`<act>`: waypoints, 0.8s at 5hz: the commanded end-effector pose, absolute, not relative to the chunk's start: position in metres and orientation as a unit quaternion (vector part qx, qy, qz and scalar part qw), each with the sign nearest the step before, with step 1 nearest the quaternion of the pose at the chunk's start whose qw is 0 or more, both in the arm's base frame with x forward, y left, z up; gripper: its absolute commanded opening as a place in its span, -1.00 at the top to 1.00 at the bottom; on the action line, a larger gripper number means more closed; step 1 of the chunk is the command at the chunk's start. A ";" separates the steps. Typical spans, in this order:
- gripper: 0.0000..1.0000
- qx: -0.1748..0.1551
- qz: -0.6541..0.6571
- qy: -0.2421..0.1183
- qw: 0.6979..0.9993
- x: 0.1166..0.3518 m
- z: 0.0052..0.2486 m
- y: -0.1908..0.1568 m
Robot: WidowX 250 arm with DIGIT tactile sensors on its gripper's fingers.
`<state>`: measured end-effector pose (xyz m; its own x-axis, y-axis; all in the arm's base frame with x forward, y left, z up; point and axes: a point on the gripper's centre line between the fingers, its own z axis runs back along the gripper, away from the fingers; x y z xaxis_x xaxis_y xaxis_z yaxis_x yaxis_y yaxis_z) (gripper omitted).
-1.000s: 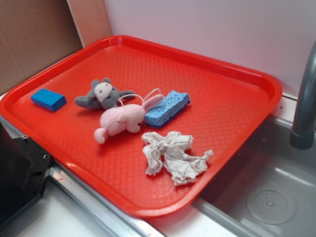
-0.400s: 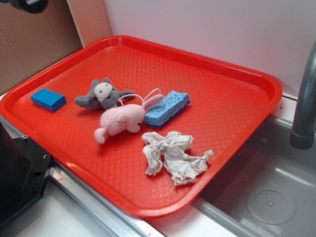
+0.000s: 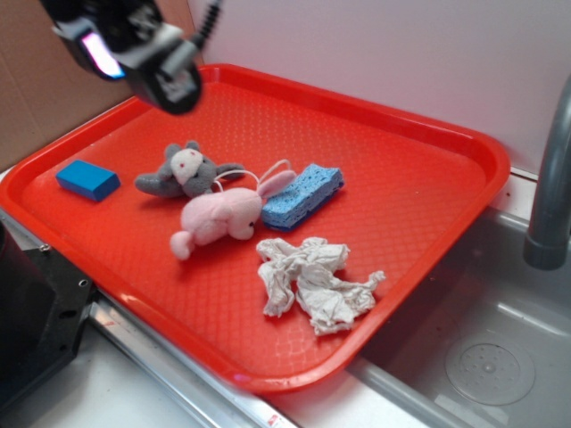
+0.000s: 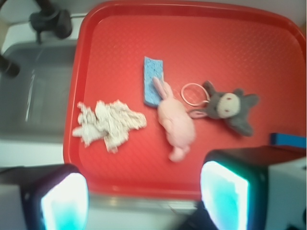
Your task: Grab the white paper.
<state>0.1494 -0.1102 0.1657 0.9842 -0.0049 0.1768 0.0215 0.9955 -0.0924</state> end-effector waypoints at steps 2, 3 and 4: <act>-1.00 -0.053 -0.066 -0.053 0.995 0.191 0.081 -0.149; -1.00 -0.043 -0.083 -0.032 0.995 0.197 0.050 -0.153; -1.00 -0.038 -0.095 -0.014 0.995 0.201 0.029 -0.155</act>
<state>0.1940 -0.1526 0.0217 0.9827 -0.1849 -0.0047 0.1843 0.9810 -0.0601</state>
